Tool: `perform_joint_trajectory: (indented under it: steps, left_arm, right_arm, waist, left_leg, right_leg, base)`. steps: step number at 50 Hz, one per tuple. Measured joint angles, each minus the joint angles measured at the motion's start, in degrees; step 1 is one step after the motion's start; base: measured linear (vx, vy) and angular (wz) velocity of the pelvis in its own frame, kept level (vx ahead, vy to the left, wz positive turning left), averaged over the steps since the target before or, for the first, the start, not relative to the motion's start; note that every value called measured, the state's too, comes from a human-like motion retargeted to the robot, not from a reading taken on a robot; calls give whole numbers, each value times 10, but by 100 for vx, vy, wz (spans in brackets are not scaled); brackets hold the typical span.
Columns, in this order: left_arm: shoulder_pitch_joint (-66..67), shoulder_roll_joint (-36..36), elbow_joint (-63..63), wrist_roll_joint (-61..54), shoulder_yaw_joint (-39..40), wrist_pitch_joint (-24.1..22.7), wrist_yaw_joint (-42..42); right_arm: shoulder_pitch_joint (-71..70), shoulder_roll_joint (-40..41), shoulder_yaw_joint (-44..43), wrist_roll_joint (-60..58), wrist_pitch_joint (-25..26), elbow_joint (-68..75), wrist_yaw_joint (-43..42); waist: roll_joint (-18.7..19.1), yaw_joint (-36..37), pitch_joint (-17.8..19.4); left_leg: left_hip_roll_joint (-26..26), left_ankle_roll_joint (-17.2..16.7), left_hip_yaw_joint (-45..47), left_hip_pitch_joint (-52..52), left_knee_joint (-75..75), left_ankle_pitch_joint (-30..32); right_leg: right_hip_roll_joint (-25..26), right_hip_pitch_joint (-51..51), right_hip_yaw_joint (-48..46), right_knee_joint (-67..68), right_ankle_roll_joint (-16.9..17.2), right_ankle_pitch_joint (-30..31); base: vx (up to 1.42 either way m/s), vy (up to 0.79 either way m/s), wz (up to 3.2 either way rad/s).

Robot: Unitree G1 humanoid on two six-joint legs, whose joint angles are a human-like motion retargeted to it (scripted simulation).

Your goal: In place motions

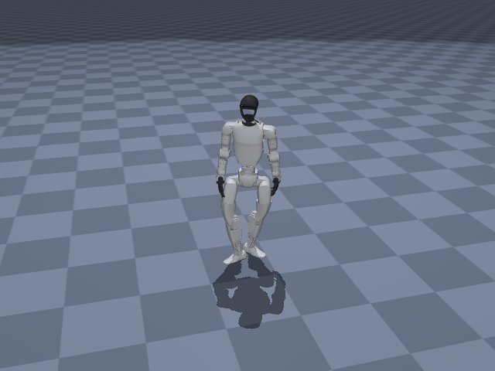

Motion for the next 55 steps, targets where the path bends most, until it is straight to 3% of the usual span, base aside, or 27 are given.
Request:
perform_joint_trajectory:
  steps: [5, 9, 12, 13, 17, 20, 23, 25, 28, 31, 34, 40, 45, 50, 53, 55]
  left_arm:
    - [0, 11, -24, 1, -6, 5, -6]
    - [-1, 10, -65, -6, -15, 1, 50]
    - [-10, 4, -83, -21, -26, -17, 97]
    - [-16, -1, -86, -23, -28, -19, 105]
    - [-38, -28, -90, -30, -31, -13, 114]
    - [-50, -38, -90, -37, -42, -18, 106]
    - [-55, -41, -85, -29, -51, -22, 84]
    - [-56, -43, -79, -26, -54, -22, 69]
    - [-54, -49, -67, -29, -57, -23, 50]
    - [-50, -51, -56, -29, -48, -22, 29]
    - [-51, -52, -53, -29, -48, -20, 27]
    - [-48, -38, -73, -28, -46, -30, 29]
    - [-60, -30, -74, -36, -43, -27, 28]
    - [-70, -22, -79, -46, -45, -26, 24]
    - [-76, -19, -82, -51, -47, -25, 23]
    - [-80, -16, -84, -51, -46, -25, 24]
  right_arm:
    - [10, -8, -23, 29, -3, 19, -21]
    - [13, -15, -37, 45, 3, 45, -29]
    - [9, -22, -39, 39, 9, 60, -27]
    - [8, -24, -39, 33, 11, 64, -27]
    - [2, -30, -38, 23, 12, 73, -39]
    - [0, -32, -37, 23, 14, 76, -36]
    - [0, -29, -39, 16, 22, 83, -29]
    - [0, -27, -38, 8, 28, 91, -27]
    - [3, -24, -31, 1, 31, 106, -26]
    - [3, -17, -21, -4, 39, 122, -28]
    - [12, -3, -30, 10, 39, 122, -35]
    - [31, 14, -36, 48, 30, 122, -14]
    - [35, 19, -50, 79, 17, 124, -24]
    - [22, 14, -59, 84, 29, 121, 8]
    - [10, 9, -60, 69, 35, 110, 2]
    - [5, 5, -57, 58, 32, 100, -8]
  waist:
    - [-7, -42, -21]
    - [-62, -43, -40]
    - [-83, -45, -45]
    - [-81, -44, -43]
    - [-75, -28, -25]
    - [-74, -13, -16]
    - [-56, 16, -9]
    - [-33, 33, -1]
    - [0, 24, 7]
    - [27, -25, -10]
    - [34, -39, -6]
    - [18, 35, -21]
    - [18, 66, -26]
    - [21, 57, -23]
    - [45, -55, -6]
    - [44, -66, 7]
  left_leg:
    - [21, -1, 31, 10, 61, 45]
    - [46, 75, -3, -28, 218, 106]
    - [80, 147, -109, -97, 367, 128]
    - [81, 140, -152, -116, 391, 123]
    - [5, 101, -325, -176, 399, 80]
    - [-26, 103, -336, -178, 338, 31]
    - [-71, 85, -382, -167, 218, 3]
    - [-84, 64, -415, -155, 134, -2]
    - [-91, 70, -449, -134, 60, 39]
    - [-62, 42, -431, -144, 68, 43]
    - [-58, 45, -422, -136, 68, 35]
    - [-55, 41, -346, -123, 54, 19]
    - [-46, 38, -363, -140, 58, 24]
    - [-55, 40, -448, -170, 75, 37]
    - [-91, 42, -609, -194, 80, 72]
    - [-107, 43, -650, -194, 79, 88]
  right_leg:
    - [-6, -27, 80, -12, -2, 7]
    - [-65, -46, 157, -2, -4, 12]
    - [-88, -58, 204, 4, -9, 15]
    - [-85, -61, 218, 4, -13, 17]
    - [-72, -68, 291, 0, -23, 30]
    - [-65, -76, 349, 0, -25, 37]
    - [-30, -83, 406, -3, -29, 43]
    - [7, -78, 436, -7, -34, 46]
    - [44, -62, 454, -18, -32, 51]
    - [50, -67, 448, -24, -25, 54]
    - [63, -60, 457, -29, -31, 57]
    - [119, -57, 528, -30, -74, 56]
    - [101, -39, 555, -17, -42, 38]
    - [117, -47, 746, 0, -6, 49]
    - [120, -93, 736, 49, 30, 41]
    - [114, -83, 746, 45, 53, 38]
  base:
    - [-34, 32, -146]
    - [-27, 26, -151]
    - [-24, 21, -143]
    - [-29, 23, -159]
    - [-29, 24, -171]
    - [-25, 19, -174]
    - [-14, 15, -198]
    - [-3, 9, -183]
    - [9, 1, -93]
    - [12, -6, -1]
    - [6, -8, -41]
    - [10, -14, -119]
    - [4, -23, 19]
    - [-3, -24, 170]
    - [-12, -22, 440]
    - [-19, -21, 265]
